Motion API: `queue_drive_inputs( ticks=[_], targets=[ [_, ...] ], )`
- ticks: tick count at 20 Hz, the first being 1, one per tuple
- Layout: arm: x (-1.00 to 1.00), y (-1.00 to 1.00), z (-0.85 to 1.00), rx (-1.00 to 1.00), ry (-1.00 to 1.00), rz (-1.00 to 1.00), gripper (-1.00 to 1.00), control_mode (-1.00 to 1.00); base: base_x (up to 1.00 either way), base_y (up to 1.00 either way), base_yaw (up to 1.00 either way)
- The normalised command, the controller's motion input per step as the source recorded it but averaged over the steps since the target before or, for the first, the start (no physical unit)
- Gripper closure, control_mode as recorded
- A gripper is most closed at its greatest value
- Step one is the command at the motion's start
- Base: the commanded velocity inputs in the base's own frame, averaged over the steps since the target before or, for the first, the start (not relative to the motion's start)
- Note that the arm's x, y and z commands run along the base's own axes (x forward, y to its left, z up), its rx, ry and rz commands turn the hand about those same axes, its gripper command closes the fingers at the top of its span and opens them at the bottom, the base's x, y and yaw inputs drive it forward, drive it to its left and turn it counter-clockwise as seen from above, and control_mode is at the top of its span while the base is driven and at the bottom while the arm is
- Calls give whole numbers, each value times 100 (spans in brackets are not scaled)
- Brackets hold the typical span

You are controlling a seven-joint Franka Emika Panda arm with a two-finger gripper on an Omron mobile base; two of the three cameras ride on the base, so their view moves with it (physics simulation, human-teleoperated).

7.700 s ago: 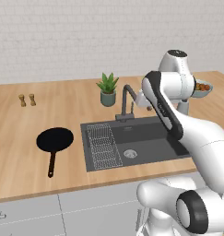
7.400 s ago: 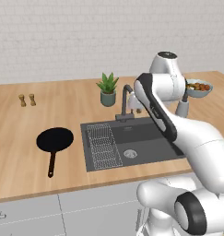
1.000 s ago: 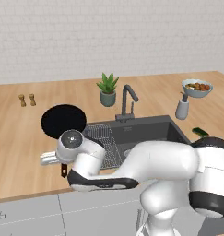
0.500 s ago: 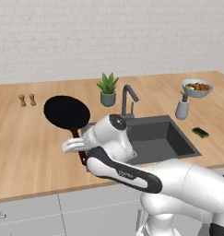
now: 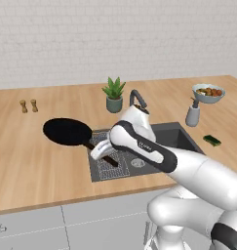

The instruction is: Pick the pan and sponge and place them into the sink. Then turn on the water.

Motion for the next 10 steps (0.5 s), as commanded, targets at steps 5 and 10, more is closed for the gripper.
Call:
queue_drive_inputs(
  ticks=[5,10],
  targets=[
    [14,-93,-17,-1,0,35,100,-100,0,0,0],
    [9,-99,-6,-1,0,30,100,-100,0,0,0]
  ],
)
